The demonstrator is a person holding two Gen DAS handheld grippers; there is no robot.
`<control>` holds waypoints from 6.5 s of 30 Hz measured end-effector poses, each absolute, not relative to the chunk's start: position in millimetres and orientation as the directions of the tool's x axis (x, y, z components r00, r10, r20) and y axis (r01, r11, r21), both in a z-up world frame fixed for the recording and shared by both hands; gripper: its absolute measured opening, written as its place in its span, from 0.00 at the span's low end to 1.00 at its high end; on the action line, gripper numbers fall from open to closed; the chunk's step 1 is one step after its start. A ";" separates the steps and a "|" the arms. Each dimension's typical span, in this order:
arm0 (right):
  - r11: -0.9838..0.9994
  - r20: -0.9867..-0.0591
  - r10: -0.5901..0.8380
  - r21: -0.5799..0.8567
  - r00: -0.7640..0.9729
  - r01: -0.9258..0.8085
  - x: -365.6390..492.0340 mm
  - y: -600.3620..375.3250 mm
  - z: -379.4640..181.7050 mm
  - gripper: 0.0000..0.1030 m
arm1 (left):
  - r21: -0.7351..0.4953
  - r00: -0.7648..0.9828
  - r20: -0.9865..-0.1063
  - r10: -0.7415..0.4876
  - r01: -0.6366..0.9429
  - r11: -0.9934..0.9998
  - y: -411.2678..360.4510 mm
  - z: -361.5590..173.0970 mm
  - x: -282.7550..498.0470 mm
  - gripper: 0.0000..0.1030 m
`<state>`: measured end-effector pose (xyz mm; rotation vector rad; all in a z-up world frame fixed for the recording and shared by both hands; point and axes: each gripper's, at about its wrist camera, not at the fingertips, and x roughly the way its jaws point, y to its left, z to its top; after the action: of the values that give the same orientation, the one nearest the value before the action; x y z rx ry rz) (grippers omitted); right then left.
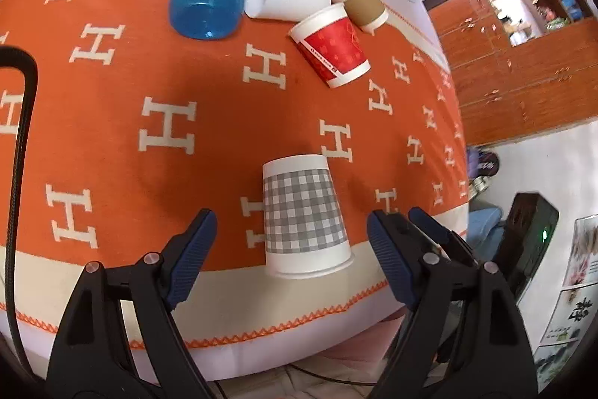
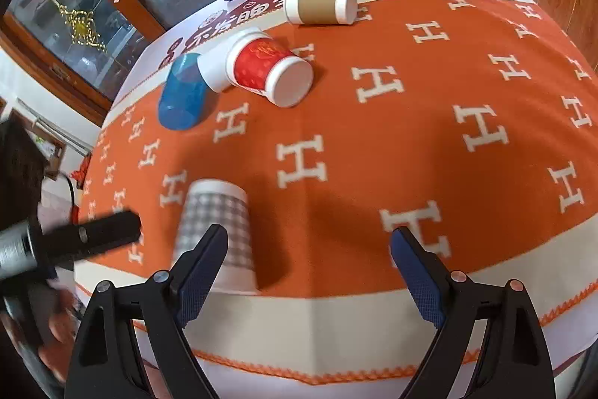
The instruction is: Flip cup upside down
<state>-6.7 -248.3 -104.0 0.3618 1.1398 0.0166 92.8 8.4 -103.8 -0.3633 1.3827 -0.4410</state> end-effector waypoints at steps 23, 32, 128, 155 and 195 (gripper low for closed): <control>0.889 -0.870 0.322 0.414 0.374 0.198 -17.4 -256.2 -155.1 0.87 | -0.458 -0.091 -0.887 -0.453 0.035 0.888 -49.9 -162.2 121.6 0.56; 0.918 -0.872 0.262 0.358 0.414 0.172 -18.2 -249.0 -146.8 0.87 | -0.229 0.527 -0.757 -0.386 0.339 0.912 -58.0 -95.3 77.6 0.56; 0.992 -0.672 0.071 0.126 0.737 0.019 -75.1 -173.0 46.8 0.88 | 0.019 0.701 -0.712 -0.041 0.077 0.997 -16.8 27.1 -22.0 0.83; 0.989 -0.680 0.074 0.144 0.730 0.034 -72.0 -171.3 32.5 0.88 | 0.037 0.705 -0.709 -0.024 0.072 0.997 -18.9 24.6 -20.3 0.83; 0.987 -0.681 0.067 0.153 0.730 0.053 -78.2 -176.8 31.9 0.88 | 0.047 0.713 -0.700 -0.031 0.090 0.995 -20.4 24.4 -26.5 0.83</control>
<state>-78.2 -176.8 31.9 0.1666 0.7539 0.0077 -26.5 -20.4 24.4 0.0799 0.7739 -0.0670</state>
